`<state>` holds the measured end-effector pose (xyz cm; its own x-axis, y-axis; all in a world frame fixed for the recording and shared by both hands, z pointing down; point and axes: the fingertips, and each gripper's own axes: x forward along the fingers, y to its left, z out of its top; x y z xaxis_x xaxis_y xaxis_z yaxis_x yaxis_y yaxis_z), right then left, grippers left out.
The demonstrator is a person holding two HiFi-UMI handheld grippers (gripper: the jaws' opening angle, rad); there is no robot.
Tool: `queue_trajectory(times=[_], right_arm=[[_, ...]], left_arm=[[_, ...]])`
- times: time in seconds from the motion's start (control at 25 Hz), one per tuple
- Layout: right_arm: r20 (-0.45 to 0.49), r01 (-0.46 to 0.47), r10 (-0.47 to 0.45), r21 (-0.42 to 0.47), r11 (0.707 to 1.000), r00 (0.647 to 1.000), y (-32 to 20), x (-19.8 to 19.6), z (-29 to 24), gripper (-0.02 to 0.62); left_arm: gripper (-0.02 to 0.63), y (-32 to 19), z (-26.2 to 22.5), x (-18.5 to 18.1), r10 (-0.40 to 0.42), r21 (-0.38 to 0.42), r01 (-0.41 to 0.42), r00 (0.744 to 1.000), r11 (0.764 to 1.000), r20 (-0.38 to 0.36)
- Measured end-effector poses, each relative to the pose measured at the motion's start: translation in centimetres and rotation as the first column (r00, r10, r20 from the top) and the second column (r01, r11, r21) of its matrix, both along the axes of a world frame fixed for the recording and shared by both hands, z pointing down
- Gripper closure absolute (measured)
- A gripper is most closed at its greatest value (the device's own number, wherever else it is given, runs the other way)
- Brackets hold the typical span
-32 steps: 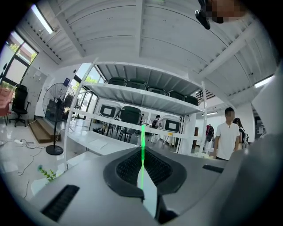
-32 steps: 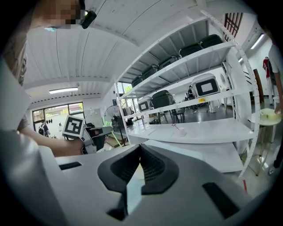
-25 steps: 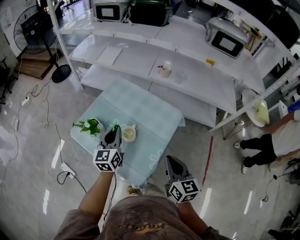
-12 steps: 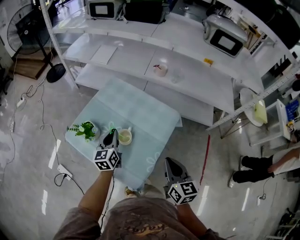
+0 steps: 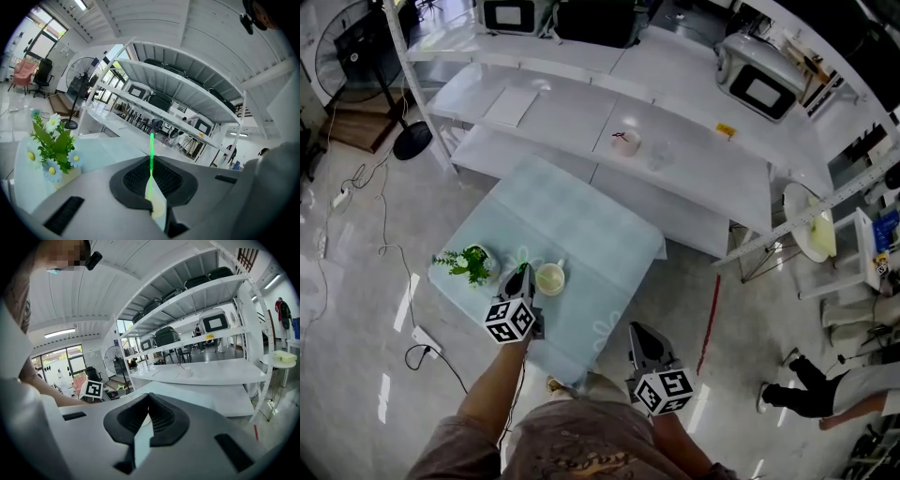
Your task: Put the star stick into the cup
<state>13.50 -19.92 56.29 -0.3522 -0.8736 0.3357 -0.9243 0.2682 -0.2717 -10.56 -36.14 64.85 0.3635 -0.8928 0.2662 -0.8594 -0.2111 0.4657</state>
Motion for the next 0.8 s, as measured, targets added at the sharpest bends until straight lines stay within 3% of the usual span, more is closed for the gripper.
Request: queue_trajectory(times=[0.28,0.56,0.8], right_arm=[[0.0,0.016,-0.016,-0.014,1.0,1.0,-1.1,-0.6,0.6,0.595],[0.0,0.054,-0.054,-0.027,0.998,0.999,-1.9,-1.5,1.2,0.595],[0.0,0.077,-0.077,-0.031,0.997,0.997,-2.3,-2.0,1.5,0.595]], left_arm=[[0.574,-0.8,1.3,-1.5,-0.05,-0.043,0.047,0.998,0.998,-0.05],[0.574,-1.5,2.7,-3.1,-0.119,-0.128,0.098,0.978,0.987,-0.17],[0.574,-1.4,3.2,-3.2,-0.115,-0.15,0.089,0.978,0.985,-0.176]])
